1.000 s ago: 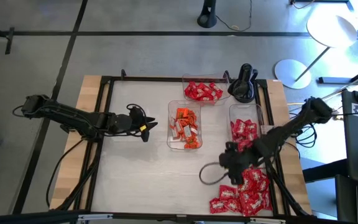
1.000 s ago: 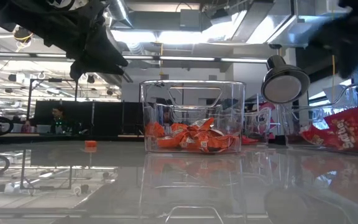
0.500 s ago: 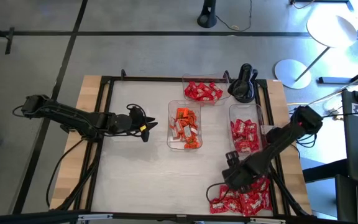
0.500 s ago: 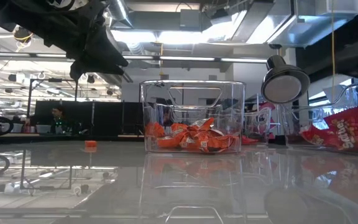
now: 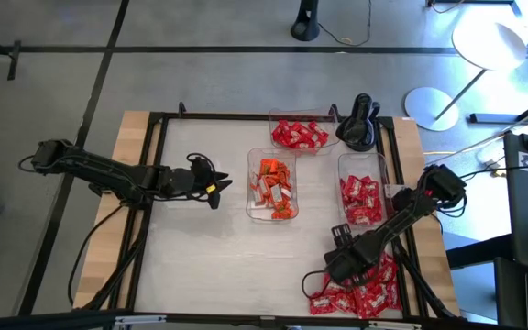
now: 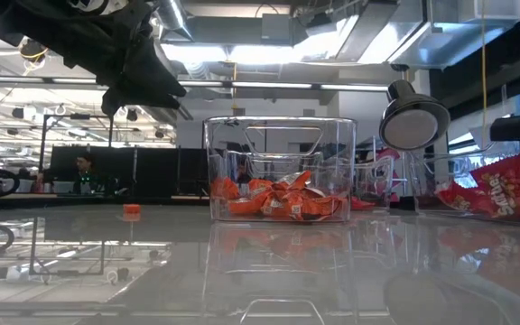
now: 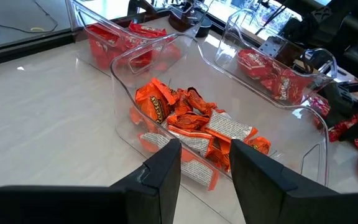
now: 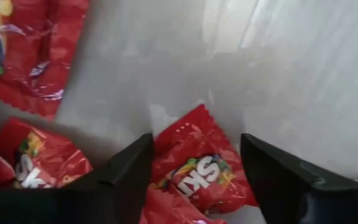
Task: Sort candy
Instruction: Put the red candy pack into the bottom right transparent bin
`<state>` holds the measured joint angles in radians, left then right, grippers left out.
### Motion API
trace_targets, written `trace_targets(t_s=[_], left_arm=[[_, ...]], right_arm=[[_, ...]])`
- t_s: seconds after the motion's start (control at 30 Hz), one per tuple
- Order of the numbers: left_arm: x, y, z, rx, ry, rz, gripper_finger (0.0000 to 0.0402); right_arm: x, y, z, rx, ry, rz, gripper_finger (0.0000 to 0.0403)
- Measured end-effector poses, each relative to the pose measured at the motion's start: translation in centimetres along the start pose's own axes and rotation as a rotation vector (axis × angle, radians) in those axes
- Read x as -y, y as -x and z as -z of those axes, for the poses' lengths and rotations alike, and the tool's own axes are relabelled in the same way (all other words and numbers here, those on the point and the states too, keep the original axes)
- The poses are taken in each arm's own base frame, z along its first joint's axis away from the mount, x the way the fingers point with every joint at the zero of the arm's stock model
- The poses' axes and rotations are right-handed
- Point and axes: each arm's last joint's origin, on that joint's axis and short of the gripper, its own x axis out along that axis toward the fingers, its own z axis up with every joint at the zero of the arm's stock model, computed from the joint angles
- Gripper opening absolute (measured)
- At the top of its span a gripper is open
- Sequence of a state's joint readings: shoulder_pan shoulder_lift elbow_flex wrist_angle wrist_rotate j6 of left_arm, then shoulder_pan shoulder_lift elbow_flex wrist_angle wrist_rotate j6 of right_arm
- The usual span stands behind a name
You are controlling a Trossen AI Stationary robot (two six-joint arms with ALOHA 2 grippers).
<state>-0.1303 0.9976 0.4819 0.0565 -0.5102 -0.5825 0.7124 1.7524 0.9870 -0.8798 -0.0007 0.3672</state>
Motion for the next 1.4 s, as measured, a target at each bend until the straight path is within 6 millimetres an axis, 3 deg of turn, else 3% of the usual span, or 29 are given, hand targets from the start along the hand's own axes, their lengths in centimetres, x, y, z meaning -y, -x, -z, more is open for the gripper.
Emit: trace_targets(t_s=[0.33, 0.43, 0.67, 0.73, 0.83, 1.2, 1.4], left_arm=[[0.0, 0.0, 0.0, 0.0, -0.009, 0.0, 0.0127], [0.0, 0.0, 0.0, 0.0, -0.008, 0.0, 0.0127], [0.0, 0.0, 0.0, 0.0, -0.005, 0.0, 0.0127], [0.0, 0.0, 0.0, 0.0, -0.003, 0.0, 0.0127], [0.0, 0.0, 0.0, 0.0, -0.003, 0.0, 0.0127], [0.0, 0.0, -0.1, 0.006, 0.0, 0.004, 0.0127], [0.0, 0.0, -0.1, 0.006, -0.008, 0.004, 0.0127]], right_arm=[[-0.1, -0.1, -0.1, 0.007, 0.001, -0.02, 0.0047], [-0.1, -0.1, -0.1, 0.008, 0.001, -0.019, 0.0009], [-0.4, 0.6, -0.5, 0.013, 0.0, -0.052, 0.0007], [-0.6, 1.7, -1.1, 0.04, 0.001, -0.088, 0.0003], [-0.6, 5.2, -1.4, 0.121, 0.004, -0.089, 0.0005], [4.9, 13.8, 1.9, 0.417, -0.217, 0.068, 0.0001], [8.2, 15.8, 6.2, 0.384, -0.475, 0.252, 0.0002]])
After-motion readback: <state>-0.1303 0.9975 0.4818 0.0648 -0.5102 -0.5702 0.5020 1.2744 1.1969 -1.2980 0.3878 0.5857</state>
